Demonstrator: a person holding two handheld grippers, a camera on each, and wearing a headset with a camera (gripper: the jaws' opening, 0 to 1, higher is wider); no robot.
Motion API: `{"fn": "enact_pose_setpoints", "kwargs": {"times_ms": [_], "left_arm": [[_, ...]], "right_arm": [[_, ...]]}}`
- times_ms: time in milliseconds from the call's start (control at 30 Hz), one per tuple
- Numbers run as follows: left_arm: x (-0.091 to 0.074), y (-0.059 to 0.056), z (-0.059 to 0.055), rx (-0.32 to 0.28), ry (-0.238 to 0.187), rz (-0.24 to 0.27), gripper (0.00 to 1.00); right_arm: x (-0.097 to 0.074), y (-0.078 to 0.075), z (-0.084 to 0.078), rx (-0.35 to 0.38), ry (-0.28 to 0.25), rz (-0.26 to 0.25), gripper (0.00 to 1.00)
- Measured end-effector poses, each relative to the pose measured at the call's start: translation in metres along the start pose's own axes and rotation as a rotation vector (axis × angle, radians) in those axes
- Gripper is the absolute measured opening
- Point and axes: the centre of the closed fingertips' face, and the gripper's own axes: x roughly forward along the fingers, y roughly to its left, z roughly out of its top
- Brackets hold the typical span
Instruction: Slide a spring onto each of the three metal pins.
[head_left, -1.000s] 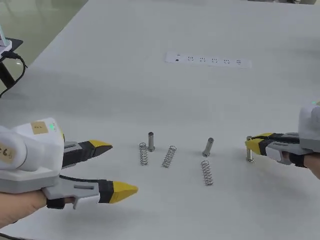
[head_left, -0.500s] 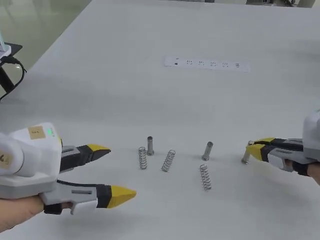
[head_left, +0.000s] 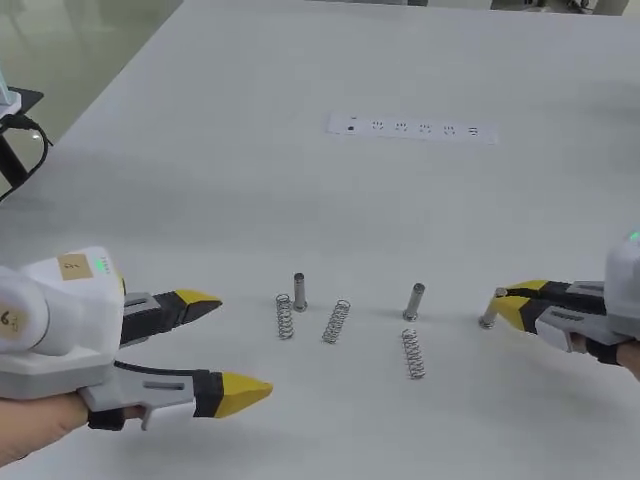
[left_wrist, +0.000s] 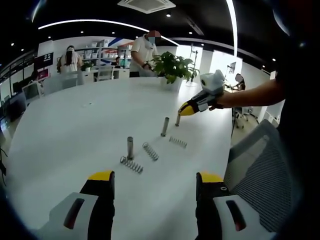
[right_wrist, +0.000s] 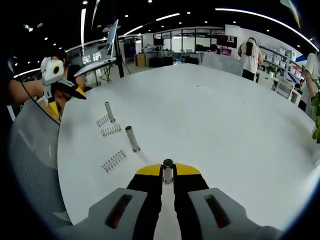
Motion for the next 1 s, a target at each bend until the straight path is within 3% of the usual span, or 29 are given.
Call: {"fn": "enact_pose_setpoints", "kwargs": {"times_ms": [400,1000], "left_arm": [[-0.0003,0.001,0.0013,-0.001,-0.005,0.0,0.62],[-0.002,0.0035,0.0035,-0.014,-0.023,0.008,0.63]], "right_arm": [[-0.0038,0.0039,0.0014,-0.004,0.006,0.025,0.07],[-0.0063,0.0055,0.0053,0.006,-0.004,0.034,0.22]]}}
